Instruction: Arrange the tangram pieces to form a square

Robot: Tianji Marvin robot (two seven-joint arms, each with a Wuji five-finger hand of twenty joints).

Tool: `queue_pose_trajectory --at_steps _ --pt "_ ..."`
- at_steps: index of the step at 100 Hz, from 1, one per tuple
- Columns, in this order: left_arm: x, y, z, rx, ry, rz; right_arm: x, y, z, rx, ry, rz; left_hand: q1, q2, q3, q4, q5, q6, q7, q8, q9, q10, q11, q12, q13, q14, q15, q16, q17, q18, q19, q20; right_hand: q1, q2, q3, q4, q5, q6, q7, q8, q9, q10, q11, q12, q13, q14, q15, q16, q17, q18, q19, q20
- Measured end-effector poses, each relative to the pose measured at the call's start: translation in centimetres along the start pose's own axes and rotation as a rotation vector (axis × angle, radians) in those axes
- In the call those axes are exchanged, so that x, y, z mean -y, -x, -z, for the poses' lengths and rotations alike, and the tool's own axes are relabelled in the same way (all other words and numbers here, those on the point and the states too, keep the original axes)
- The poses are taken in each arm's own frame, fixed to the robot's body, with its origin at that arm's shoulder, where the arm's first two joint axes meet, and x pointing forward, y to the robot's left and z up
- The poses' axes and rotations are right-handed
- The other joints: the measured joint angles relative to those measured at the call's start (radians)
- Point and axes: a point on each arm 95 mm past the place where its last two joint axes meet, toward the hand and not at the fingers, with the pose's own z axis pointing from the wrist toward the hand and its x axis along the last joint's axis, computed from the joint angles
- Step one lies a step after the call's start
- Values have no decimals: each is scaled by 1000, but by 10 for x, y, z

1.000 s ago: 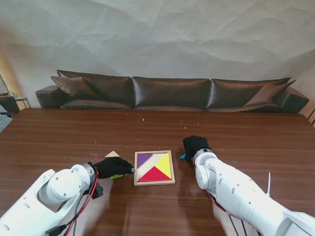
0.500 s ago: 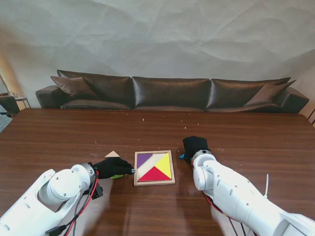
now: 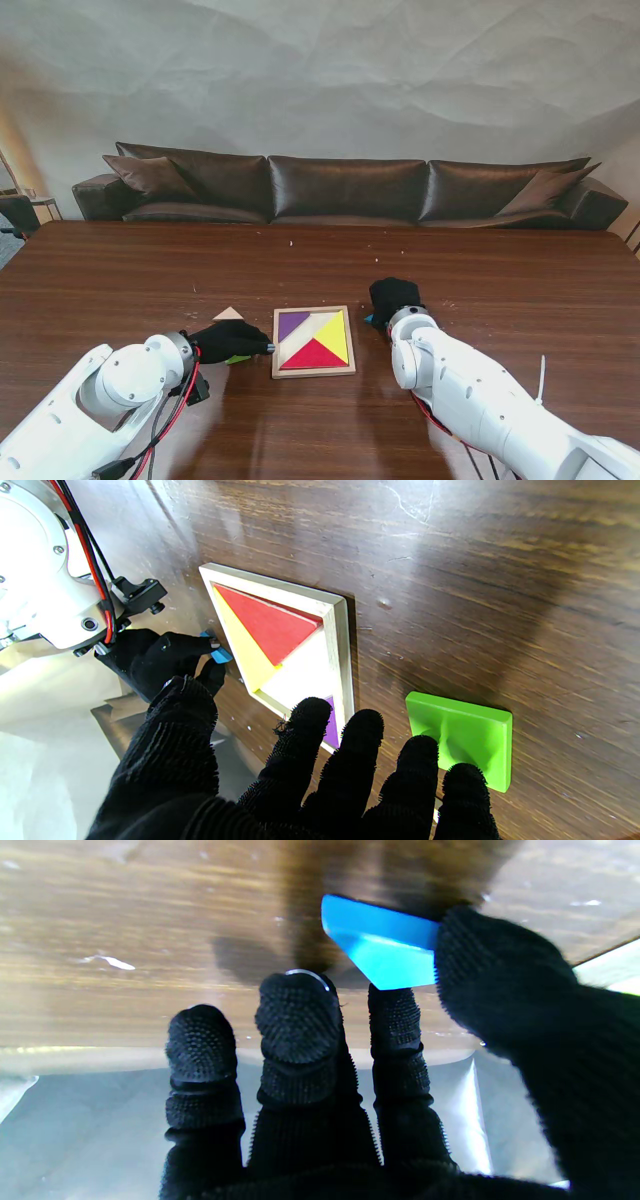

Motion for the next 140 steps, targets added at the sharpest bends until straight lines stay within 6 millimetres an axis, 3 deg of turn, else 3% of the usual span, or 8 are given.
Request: queue_pose_trajectory --at_steps 41,59,78,91,104,131,140 --pt "0 0 0 1 -2 -2 0 -2 0 -22 5 -1 0 0 0 0 0 0 0 0 0 0 0 0 0 0 0 0 0 0 0 0 53 -1 7 -46 15 1 100 1 16 -5 -14 -21 -42 36 -65 -35 0 0 0 0" --pt "0 1 1 2 -3 -3 0 -3 0 -26 2 -2 0 0 0 0 0 0 0 0 0 0 0 0 7 0 0 0 0 0 0 0 66 -1 5 -50 6 -5 135 63 21 6 -20 -33 -42 40 -101 -49 0 0 0 0" --pt "0 1 1 3 -3 -3 -1 -3 1 -30 -7 -9 0 0 0 0 0 0 0 0 0 0 0 0 7 0 0 0 0 0 0 0 116 -1 -12 -83 -4 -45 196 137 32 22 -50 -45 -19 31 -108 -52 0 0 0 0" --pt "0 1 1 5 -3 -3 -2 -3 1 -38 -11 -8 0 0 0 0 0 0 0 0 0 0 0 0 7 0 0 0 0 0 0 0 120 -4 -25 -88 12 -91 259 209 38 23 -66 -61 -1 12 -47 -33 0 0 0 0" --pt "0 1 1 5 -3 -3 -3 -3 1 -47 -17 -7 0 0 0 0 0 0 0 0 0 0 0 0 8 0 0 0 0 0 0 0 120 -29 -33 -90 29 -93 270 247 48 33 -88 -66 0 -13 25 -31 0 0 15 0" --pt "0 2 2 6 -5 -3 -6 -2 0 -60 -36 -10 0 0 0 0 0 0 0 0 0 0 0 0 8 0 0 0 0 0 0 0 147 -44 -34 -131 36 -102 266 249 73 41 -142 -88 1 -28 117 -20 0 -2 23 0" --pt "0 2 2 6 -6 -3 -7 -2 0 -63 -44 -10 0 0 0 0 0 0 0 0 0 0 0 0 8 0 0 0 1 0 0 0 158 -44 -35 -131 12 -114 201 213 73 42 -151 -89 1 -28 126 -12 0 -2 23 0"
